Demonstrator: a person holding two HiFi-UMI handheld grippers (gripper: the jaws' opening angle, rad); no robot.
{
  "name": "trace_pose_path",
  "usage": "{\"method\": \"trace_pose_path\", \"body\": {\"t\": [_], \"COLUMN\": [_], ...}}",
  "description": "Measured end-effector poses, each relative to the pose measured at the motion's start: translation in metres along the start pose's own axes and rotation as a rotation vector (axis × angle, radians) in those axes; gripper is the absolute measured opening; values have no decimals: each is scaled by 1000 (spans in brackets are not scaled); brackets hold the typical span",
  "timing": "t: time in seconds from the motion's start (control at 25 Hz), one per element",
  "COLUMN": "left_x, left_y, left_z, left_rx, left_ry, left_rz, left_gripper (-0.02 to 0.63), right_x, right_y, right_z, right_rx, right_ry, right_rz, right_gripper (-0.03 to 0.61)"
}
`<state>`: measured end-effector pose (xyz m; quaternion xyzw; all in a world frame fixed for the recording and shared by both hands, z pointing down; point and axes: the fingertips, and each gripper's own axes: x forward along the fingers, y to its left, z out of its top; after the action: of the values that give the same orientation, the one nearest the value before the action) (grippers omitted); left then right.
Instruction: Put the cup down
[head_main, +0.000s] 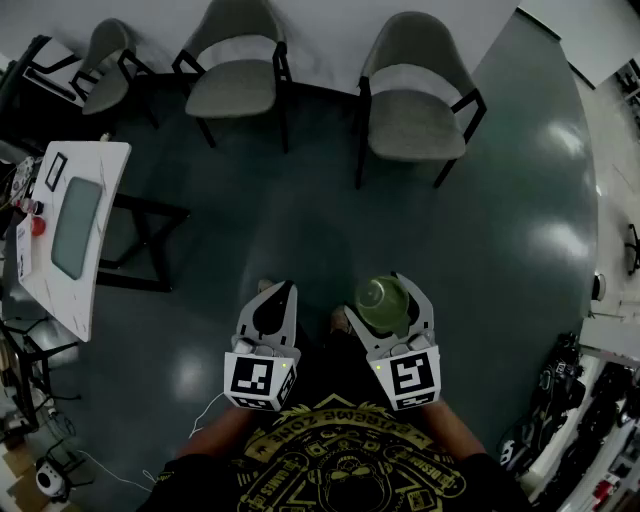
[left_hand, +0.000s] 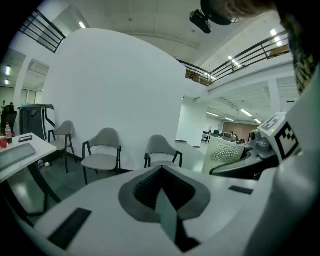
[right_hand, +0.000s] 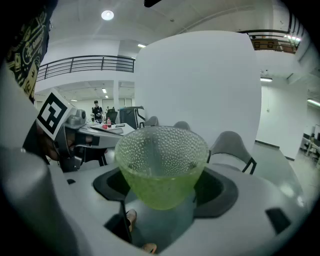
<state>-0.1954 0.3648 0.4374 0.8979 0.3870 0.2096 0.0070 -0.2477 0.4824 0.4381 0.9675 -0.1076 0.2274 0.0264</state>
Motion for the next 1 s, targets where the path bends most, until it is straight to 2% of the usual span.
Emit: {"method": "trace_pose_path", "body": {"t": [0.48,0.84,1.0], "left_x": [-2,-3,-8], "left_y": [1,6,18], "left_z": [5,7,9], "left_rx": [-11,-27,-29], "left_ry": [-20,-29,-36], "left_rz": [15,47,65], "left_gripper": [11,11,11], "right_x": [-2,4,14], "right_y": [-4,-2,-1], "right_z": [3,12,17], "right_rx": [6,12,9], "right_ry": [-4,-16,1], "right_rz": [-1,37,19], "right_gripper": [371,371,371]}}
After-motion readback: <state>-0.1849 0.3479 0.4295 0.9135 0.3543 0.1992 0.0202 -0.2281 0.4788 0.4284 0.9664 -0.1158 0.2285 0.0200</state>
